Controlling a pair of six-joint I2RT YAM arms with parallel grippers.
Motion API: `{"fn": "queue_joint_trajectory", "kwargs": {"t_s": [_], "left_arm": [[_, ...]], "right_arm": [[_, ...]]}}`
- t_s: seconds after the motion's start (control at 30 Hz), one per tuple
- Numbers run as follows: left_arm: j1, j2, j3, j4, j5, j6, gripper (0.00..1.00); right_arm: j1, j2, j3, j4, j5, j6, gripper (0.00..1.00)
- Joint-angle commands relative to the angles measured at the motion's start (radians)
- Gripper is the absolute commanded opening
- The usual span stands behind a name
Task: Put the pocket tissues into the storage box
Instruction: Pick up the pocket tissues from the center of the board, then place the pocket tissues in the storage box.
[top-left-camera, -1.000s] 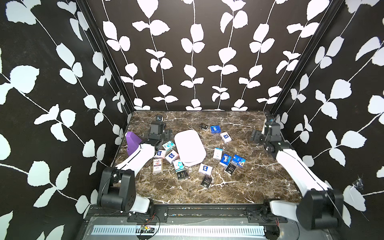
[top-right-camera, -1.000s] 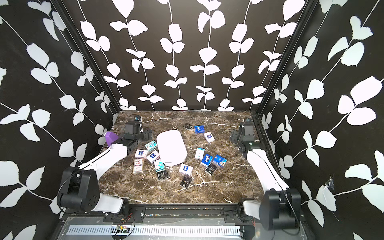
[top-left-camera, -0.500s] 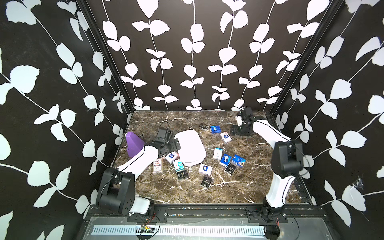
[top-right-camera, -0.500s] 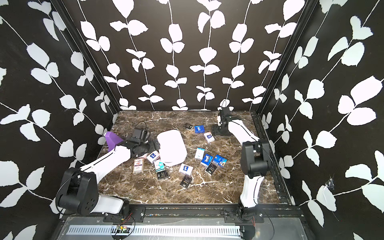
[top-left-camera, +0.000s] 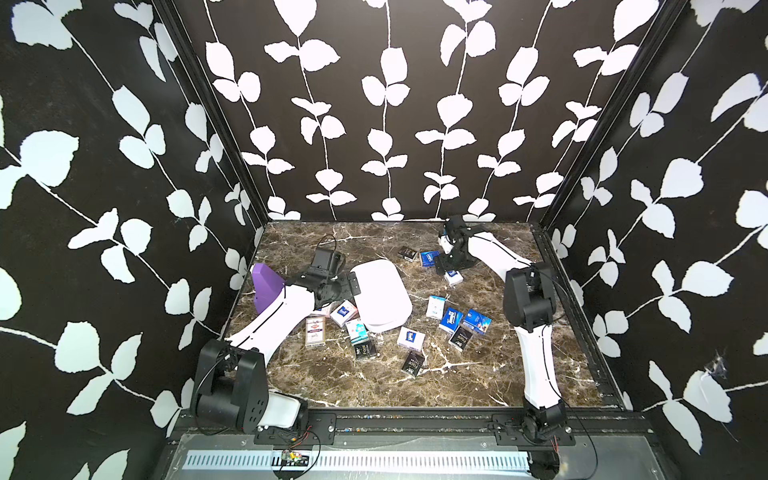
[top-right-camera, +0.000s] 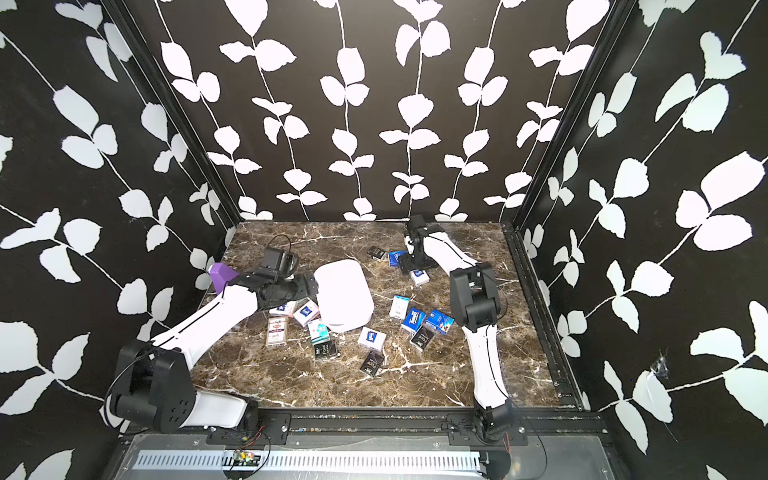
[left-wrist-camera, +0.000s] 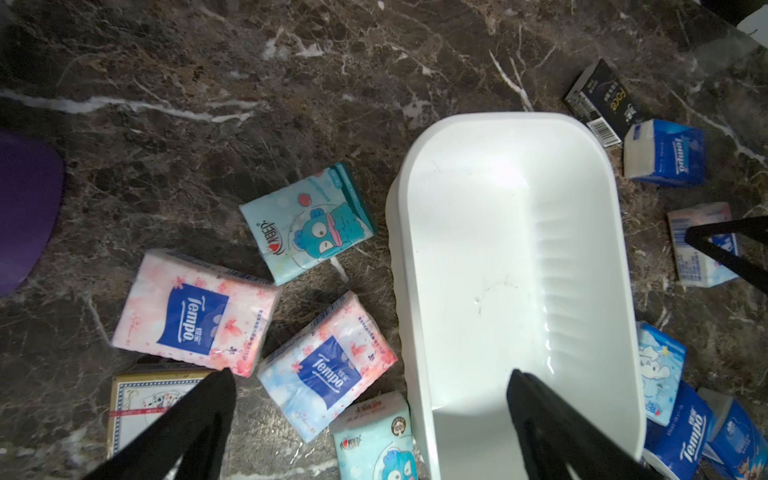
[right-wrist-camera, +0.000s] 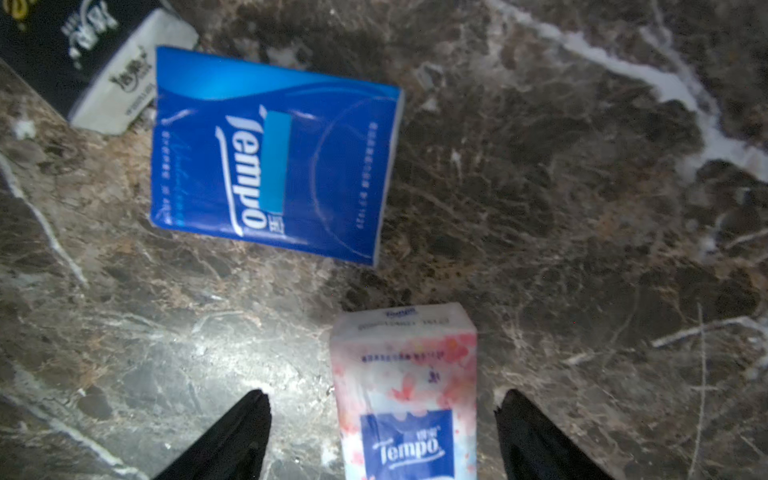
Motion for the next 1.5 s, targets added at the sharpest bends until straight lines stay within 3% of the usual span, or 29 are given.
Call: {"fn": "queue_joint_trajectory", "kwargs": {"t_s": [0.0, 0.2, 0.5, 0.77, 1.03, 1.27, 1.47], "left_arm": [[0.009, -0.01, 0.032, -0.052, -0.022, 0.02, 0.99], [0.013, -0.029, 0.02, -0.058, -0.038, 0.016, 0.99], [0.014, -0.006, 0.015, -0.045, -0.026, -0.027, 0.99], [0.014, -0.014, 0.034, -0.074, -0.044, -0.013, 0.99], [0.015, -0.048, 0.007, -0.089, -0.077, -0.001, 0.99], [0.016, -0.038, -0.021, -0.057, -0.075, -0.028, 0.99], [0.027, -0.02, -0.046, -0.027, -0.052, -0.076, 0.99]], "right_arm": [[0.001, 0.027, 0.081, -0.079, 0.046, -0.016, 0.86], [0.002, 0.039, 0.064, -0.097, 0.077, -0.04, 0.84], [0.0, 0.042, 0.018, -0.068, -0.002, -0.007, 0.68], [-0.002, 0.074, 0.033, -0.061, -0.028, 0.042, 0.67], [-0.002, 0.061, 0.023, -0.065, -0.003, 0.077, 0.51], [0.013, -0.092, 0.009, -0.092, -0.062, 0.24, 0.47], [0.088, -0.184, 0.0, -0.058, -0.135, 0.377, 0.46]]}}
